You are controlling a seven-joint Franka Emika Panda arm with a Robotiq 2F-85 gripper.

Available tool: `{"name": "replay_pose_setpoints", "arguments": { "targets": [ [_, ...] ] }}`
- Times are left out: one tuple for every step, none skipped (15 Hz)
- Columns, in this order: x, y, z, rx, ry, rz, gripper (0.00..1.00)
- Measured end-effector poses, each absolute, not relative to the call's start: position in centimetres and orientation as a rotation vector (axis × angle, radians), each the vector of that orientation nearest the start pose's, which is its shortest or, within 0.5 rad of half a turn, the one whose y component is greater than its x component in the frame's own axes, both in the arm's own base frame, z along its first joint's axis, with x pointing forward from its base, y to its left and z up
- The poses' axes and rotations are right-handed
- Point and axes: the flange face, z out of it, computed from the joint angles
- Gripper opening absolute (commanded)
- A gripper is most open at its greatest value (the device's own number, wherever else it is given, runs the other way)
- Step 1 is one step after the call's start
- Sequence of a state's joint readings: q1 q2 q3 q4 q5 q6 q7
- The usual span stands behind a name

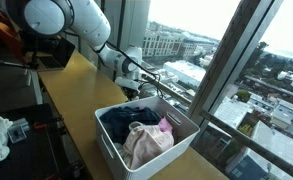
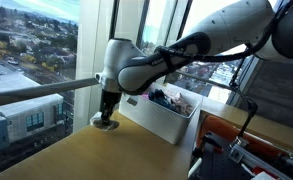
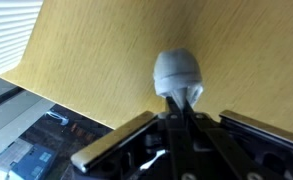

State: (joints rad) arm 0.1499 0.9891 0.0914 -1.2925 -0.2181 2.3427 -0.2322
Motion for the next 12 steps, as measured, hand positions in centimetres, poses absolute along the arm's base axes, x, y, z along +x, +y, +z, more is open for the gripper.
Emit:
{"name": "replay_pose_setpoints", "arguments": {
  "targets": [
    [72.9, 15.6, 16.9, -3.09, -0.894, -0.121, 0.01],
    [72.7, 15.3, 18.8, -3.084, -0.869, -0.14, 0.01],
    [72.4, 14.9, 20.9, -3.078, -0.84, -0.164, 0.01],
    [72.2, 14.3, 23.0, -3.073, -0.808, -0.194, 0.01],
    [72.0, 13.5, 25.3, -3.07, -0.775, -0.226, 0.01],
    [71.8, 12.5, 27.6, -3.071, -0.739, -0.261, 0.01],
    [71.7, 11.3, 29.9, -3.074, -0.704, -0.298, 0.01],
    [71.5, 9.9, 32.1, -3.082, -0.669, -0.336, 0.01],
    [71.4, 8.1, 34.4, -3.096, -0.631, -0.376, 0.01],
    [71.3, 6.0, 36.5, -3.113, -0.592, -0.414, 0.01],
    [71.1, 3.7, 38.5, -3.133, -0.549, -0.451, 0.01],
    [70.9, 1.3, 40.4, -3.153, -0.508, -0.483, 0.01]
  ]
}}
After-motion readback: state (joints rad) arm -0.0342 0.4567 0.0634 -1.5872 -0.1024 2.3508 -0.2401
